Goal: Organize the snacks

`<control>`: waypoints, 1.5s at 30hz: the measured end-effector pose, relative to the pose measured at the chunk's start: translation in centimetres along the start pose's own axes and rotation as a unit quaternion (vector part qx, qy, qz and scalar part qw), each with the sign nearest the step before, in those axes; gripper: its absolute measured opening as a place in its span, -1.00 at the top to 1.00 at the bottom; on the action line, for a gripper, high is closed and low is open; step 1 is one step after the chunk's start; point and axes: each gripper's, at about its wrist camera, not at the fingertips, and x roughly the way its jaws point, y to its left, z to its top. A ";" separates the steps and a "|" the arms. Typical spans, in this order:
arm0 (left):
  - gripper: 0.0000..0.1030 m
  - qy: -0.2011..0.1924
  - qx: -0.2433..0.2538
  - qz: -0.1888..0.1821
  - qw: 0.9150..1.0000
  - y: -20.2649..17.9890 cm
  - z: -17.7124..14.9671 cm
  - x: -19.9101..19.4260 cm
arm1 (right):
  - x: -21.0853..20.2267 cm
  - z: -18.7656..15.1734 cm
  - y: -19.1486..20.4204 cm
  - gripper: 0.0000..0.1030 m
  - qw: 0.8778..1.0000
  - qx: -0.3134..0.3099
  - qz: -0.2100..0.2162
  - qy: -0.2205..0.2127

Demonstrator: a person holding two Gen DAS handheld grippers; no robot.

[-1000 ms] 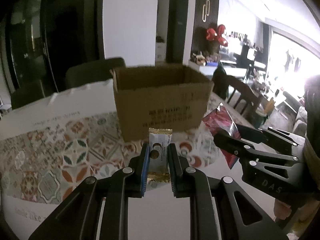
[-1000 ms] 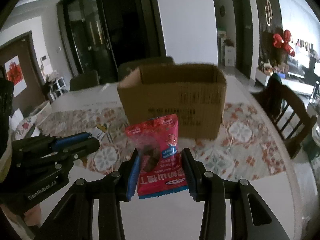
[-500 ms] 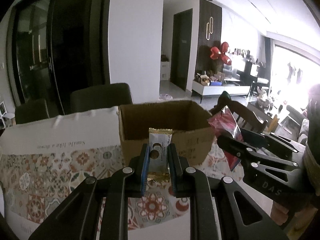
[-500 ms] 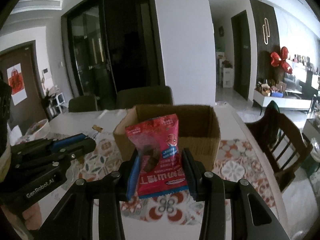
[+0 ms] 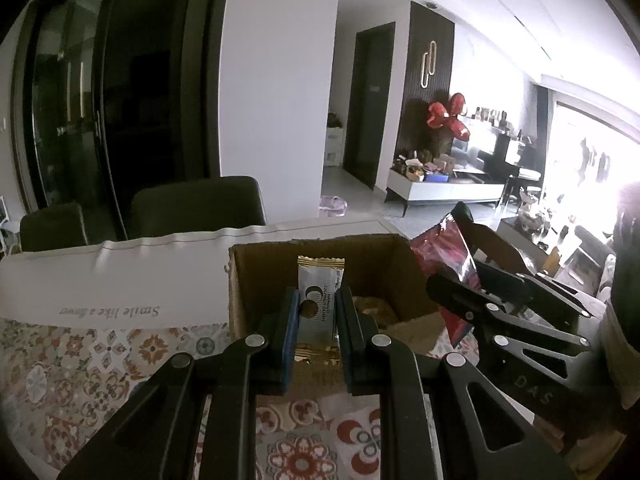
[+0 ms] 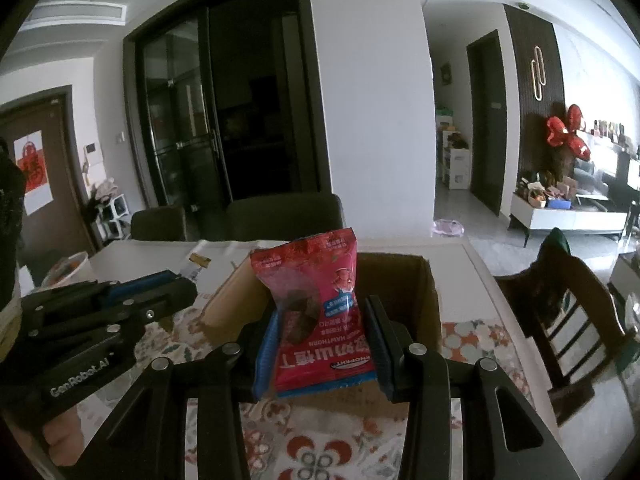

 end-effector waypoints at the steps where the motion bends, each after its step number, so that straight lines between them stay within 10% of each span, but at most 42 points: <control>1: 0.62 0.003 -0.002 -0.001 1.000 0.1 0.4 0.7 | 0.4 0.2 -0.2 0.19 1.000 0.000 0.000 0.001; 14: 0.60 0.047 -0.015 0.004 0.999 0.6 2.8 6.7 | 5.6 2.2 -2.4 0.18 1.000 -0.009 -0.012 0.027; 21: 0.01 0.051 -0.009 0.037 0.998 0.9 3.1 7.2 | 7.2 2.4 -3.6 -0.10 0.998 0.005 -0.027 0.050; 45: -0.92 -0.055 0.034 0.134 0.989 -2.1 -4.7 -8.8 | -6.1 -3.0 -0.4 -0.66 0.997 0.011 -0.075 0.004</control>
